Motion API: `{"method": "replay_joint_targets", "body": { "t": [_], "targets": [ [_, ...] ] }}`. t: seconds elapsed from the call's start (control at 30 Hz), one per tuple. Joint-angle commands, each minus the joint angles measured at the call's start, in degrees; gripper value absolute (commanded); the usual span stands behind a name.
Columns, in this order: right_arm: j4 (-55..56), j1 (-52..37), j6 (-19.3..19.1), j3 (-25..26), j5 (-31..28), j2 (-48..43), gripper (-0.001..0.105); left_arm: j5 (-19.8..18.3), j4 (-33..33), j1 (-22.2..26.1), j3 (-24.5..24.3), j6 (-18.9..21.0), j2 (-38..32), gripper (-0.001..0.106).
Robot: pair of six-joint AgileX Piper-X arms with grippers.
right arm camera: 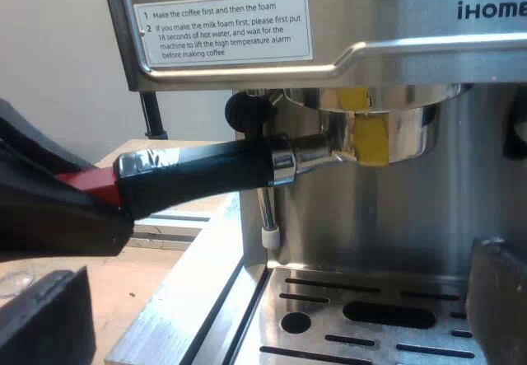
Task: Put the handle in the coffee machine
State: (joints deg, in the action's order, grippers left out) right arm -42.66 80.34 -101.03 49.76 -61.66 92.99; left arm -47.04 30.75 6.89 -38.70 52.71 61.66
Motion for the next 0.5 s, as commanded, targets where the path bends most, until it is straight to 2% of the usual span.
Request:
{"method": "replay_joint_targets", "body": {
  "t": [0.03, 0.5],
  "targets": [
    [-0.77, -0.15, -0.67, 0.16, -0.03, -0.17, 0.093, -3.23, -1.59, -0.01, -1.62, -0.07, -0.7, 0.0],
    [-0.77, -0.15, -0.67, 0.16, -0.03, -0.17, 0.093, -6.98, -1.97, -0.01, -1.79, -1.55, -0.82, 0.0]
  ]
}}
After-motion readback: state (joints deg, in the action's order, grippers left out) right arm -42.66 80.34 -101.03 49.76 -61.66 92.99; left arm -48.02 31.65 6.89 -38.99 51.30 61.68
